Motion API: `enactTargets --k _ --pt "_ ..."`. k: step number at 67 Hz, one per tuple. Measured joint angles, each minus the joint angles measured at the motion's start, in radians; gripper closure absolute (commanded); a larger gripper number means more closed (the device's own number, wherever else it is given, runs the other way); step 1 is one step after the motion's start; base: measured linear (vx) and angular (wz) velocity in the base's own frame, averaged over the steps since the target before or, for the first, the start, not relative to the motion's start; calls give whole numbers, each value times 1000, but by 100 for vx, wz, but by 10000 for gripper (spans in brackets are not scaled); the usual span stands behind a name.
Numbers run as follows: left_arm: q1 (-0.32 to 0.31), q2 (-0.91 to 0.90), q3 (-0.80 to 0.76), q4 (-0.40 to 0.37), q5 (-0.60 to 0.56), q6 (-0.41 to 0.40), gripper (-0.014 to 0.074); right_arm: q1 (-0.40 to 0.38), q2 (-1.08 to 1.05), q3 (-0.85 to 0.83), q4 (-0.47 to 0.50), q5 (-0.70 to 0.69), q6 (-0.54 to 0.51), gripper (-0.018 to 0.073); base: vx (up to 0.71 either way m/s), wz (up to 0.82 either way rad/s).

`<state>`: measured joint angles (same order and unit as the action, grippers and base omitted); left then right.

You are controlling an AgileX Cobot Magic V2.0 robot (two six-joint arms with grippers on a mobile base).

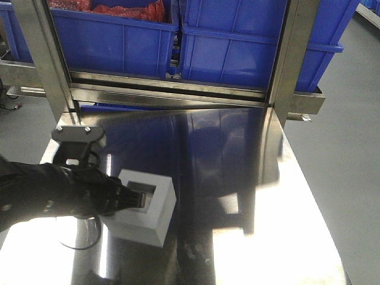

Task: Sort gray base to blue bin
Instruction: 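Close the left gripper on the gray block's rim, then lift the gray block with the left gripper toward the robot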

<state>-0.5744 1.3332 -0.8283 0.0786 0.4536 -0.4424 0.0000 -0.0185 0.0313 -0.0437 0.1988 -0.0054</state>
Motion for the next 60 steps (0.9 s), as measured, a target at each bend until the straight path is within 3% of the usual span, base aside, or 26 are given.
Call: enactTargets --k 28,60 --pt "0 -438 245 135 -257 14 603 0 0 0 0 0 0 564 0 0" --pt "0 -879 478 226 -274 21 603 0 0 0 0 0 5 564 0 0"
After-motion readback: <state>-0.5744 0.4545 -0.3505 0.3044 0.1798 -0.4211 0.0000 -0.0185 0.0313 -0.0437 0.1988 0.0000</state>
